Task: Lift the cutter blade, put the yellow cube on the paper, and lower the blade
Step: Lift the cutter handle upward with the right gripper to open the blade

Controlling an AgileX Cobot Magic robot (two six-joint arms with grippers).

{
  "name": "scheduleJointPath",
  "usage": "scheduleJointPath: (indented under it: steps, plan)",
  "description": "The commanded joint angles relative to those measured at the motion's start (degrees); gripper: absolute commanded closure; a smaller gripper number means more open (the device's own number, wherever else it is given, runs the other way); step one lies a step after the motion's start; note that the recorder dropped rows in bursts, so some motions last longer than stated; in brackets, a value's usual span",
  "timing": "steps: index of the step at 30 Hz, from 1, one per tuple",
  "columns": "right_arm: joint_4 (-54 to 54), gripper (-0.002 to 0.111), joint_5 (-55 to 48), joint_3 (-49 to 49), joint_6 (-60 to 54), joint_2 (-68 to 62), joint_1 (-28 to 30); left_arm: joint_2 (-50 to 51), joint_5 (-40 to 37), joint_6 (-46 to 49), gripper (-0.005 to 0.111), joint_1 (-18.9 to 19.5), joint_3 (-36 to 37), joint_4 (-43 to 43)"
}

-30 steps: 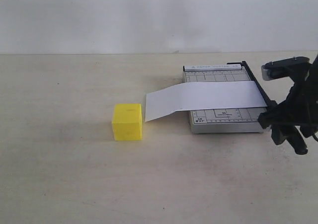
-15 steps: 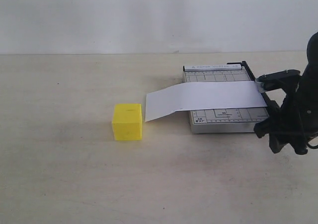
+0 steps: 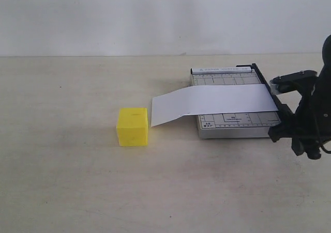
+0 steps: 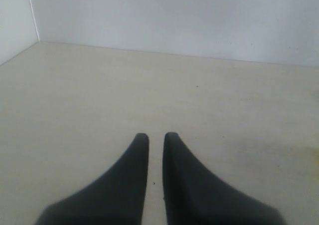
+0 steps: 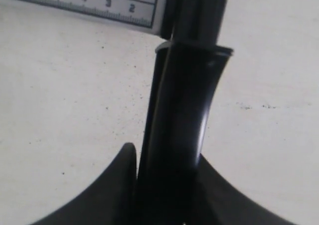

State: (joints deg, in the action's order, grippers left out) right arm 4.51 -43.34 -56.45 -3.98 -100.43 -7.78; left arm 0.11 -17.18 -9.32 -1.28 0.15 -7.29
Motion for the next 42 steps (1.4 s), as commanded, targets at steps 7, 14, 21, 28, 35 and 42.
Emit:
scheduleJointPath:
  steps: [7, 14, 21, 28, 35, 42]
  plan:
    - [2.2, 0.104, 4.8, -0.2, -1.5, 13.0, -0.1, -0.1, 0.6, -0.5, 0.096, 0.0, -0.1, 0.4]
    - [2.2, 0.104, 8.9, -0.3, -1.5, 17.8, -0.1, -0.1, 0.6, -0.5, 0.096, 0.0, -0.1, 0.4]
    - [2.3, 0.104, 12.1, -0.4, -0.9, 18.7, -0.1, -0.1, 0.6, -0.5, 0.096, 0.0, -0.1, 0.4]
    - [2.3, 0.104, 13.5, -1.6, -0.9, 18.7, -0.1, -0.1, 0.6, -0.5, 0.096, 0.0, -0.1, 0.4]
    - [2.3, 0.094, 10.0, -4.7, -1.0, 18.5, -0.1, -0.1, 0.6, -0.5, 0.096, 0.0, -0.1, 0.4]
    - [1.6, 0.040, 9.8, -4.7, -1.0, 18.5, -0.1, -0.1, 0.6, -0.5, 0.096, 0.0, -0.1, 0.4]
